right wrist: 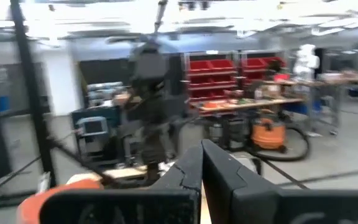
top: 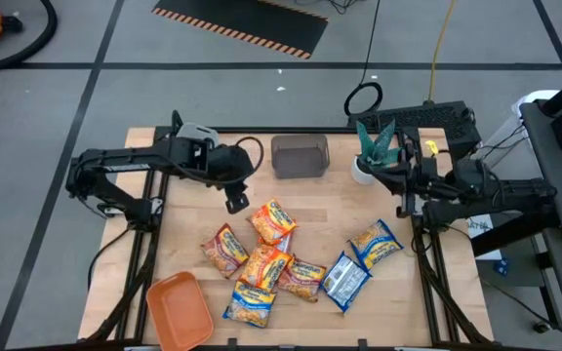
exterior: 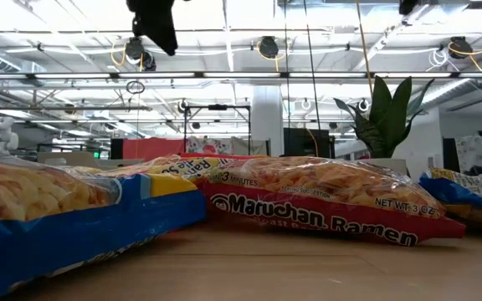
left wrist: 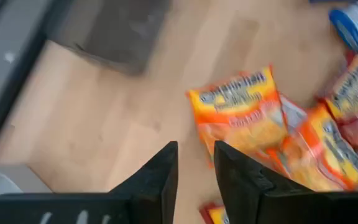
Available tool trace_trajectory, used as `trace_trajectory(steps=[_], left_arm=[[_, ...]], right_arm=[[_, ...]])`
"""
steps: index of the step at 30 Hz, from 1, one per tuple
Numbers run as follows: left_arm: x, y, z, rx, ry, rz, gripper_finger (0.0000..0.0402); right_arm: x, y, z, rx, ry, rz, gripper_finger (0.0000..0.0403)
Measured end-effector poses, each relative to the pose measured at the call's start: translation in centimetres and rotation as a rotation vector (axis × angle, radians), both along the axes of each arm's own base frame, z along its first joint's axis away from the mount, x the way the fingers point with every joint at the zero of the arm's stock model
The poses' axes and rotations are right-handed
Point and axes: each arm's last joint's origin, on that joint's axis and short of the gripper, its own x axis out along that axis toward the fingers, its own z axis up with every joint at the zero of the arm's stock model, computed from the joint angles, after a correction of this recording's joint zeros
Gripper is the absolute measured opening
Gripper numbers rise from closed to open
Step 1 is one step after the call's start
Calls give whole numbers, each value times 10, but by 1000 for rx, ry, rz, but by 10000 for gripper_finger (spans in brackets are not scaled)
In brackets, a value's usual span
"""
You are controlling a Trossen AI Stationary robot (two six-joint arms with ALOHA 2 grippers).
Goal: Sort Maruchan noodles
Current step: Put the top orange noodle pack into the black bin
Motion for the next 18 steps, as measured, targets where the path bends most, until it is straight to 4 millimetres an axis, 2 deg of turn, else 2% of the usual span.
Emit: trace_trajectory(steps=[4, 7, 11, 13, 18], left_arm=[[5, 3, -19, -91, 72, -11, 145], [9, 2, -39, -108, 104, -31, 178], [9, 0, -68, -145, 118, -50, 227], [3, -1, -82, -174, 185, -47, 250], [-3, -3, -105, -208, 231, -2, 300]], right_arm=[[14, -1, 32, 18, 17, -46, 0], [25, 0, 45, -8, 54, -50, 0], [37, 0, 52, 1, 71, -70, 0], [41, 0, 53, 40, 71, -93, 0], [50, -1, 61, 84, 59, -140, 0]])
